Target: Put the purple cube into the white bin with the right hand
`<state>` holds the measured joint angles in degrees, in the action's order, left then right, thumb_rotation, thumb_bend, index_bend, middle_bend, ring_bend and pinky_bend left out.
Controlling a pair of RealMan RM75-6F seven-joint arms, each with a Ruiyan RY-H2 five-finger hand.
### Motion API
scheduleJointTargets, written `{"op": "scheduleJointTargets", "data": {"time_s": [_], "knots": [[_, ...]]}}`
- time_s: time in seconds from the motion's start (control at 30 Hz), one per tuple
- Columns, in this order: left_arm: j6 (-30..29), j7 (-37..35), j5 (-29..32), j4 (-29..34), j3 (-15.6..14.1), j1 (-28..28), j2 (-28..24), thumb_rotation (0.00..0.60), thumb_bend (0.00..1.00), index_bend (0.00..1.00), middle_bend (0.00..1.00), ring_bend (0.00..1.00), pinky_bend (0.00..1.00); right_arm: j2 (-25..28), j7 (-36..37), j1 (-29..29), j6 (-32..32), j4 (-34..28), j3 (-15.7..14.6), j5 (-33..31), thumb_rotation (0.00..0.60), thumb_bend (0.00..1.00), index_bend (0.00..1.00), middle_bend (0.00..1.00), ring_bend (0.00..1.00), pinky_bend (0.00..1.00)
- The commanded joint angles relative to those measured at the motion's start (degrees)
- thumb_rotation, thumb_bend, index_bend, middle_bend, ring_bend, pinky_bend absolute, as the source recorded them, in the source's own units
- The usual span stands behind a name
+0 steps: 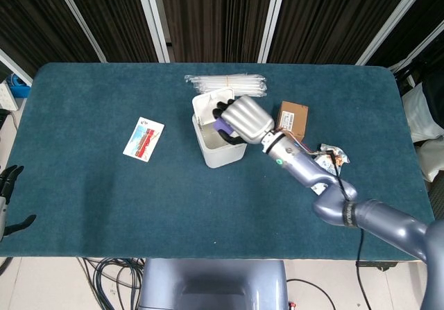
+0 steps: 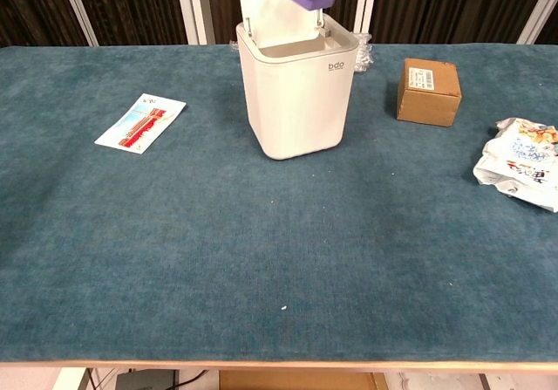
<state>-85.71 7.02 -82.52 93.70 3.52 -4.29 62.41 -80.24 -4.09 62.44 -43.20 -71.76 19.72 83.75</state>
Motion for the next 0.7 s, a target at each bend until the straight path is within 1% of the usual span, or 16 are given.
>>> {"op": "scheduleJointTargets", "data": {"time_s": [0.03,0.1,0.17,0.23,0.27,0.33,0.47,0.57,0.7], "knots": [[-0.1,-0.2,-0.1,0.0,0.0,0.0,-0.1,0.6,0.1,0.15,0.17,0.02,0.0,-2.2,-1.4,2.3,2.8,1.7,0.5,-2.1,0.6,0.39,0.38,0.39,0.45,0.64],[-0.1,-0.5,-0.1,0.0,0.0,0.1,-0.2,0.6,0.1,0.15,0.17,0.02,0.0,-3.3,-2.5,3.5,4.5,2.5,0.4,-3.7,0.6,0.35,0.34,0.34,0.39,0.63],[-0.1,-0.8,-0.2,0.0,0.0,0.1,-0.3,0.6,0.1,0.15,0.17,0.02,0.0,-3.6,-3.6,4.1,6.2,2.8,0.0,-5.2,0.6,0.29,0.28,0.27,0.31,0.59],[-0.1,-0.9,-0.2,0.0,0.0,0.1,-0.4,0.6,0.1,0.15,0.17,0.02,0.0,-3.3,-5.0,4.6,8.5,2.7,-0.5,-6.9,0.6,0.19,0.21,0.2,0.24,0.55],[-0.2,-1.1,-0.2,0.0,0.0,0.1,-0.4,0.6,0.1,0.15,0.17,0.02,0.0,-2.9,-6.2,4.9,10.1,2.3,-0.9,-8.5,0.6,0.16,0.19,0.18,0.23,0.54],[-0.4,-1.3,-0.3,0.0,0.0,0.2,-0.5,0.6,0.09,0.15,0.17,0.02,0.0,-2.3,-7.4,4.9,11.0,1.3,-1.1,-10.5,0.6,0.1,0.14,0.16,0.2,0.52],[-0.5,-1.1,-0.1,0.1,0.1,0.3,-0.5,0.6,0.1,0.15,0.17,0.02,0.0,-0.9,-9.0,4.5,11.1,-1.3,-1.1,-13.8,0.6,0.08,0.14,0.15,0.2,0.52],[-0.3,-0.8,0.1,0.1,0.1,0.3,-0.5,0.6,0.09,0.15,0.17,0.02,0.0,0.0,-10.2,4.2,9.6,-2.6,-1.1,-14.5,0.6,0.08,0.14,0.15,0.2,0.52],[-0.4,-0.5,0.5,0.1,0.3,0.3,-0.4,0.6,0.09,0.15,0.17,0.02,0.0,2.8,-10.6,2.5,6.4,-6.5,-0.7,-15.1,0.6,0.08,0.14,0.16,0.21,0.52]]}}
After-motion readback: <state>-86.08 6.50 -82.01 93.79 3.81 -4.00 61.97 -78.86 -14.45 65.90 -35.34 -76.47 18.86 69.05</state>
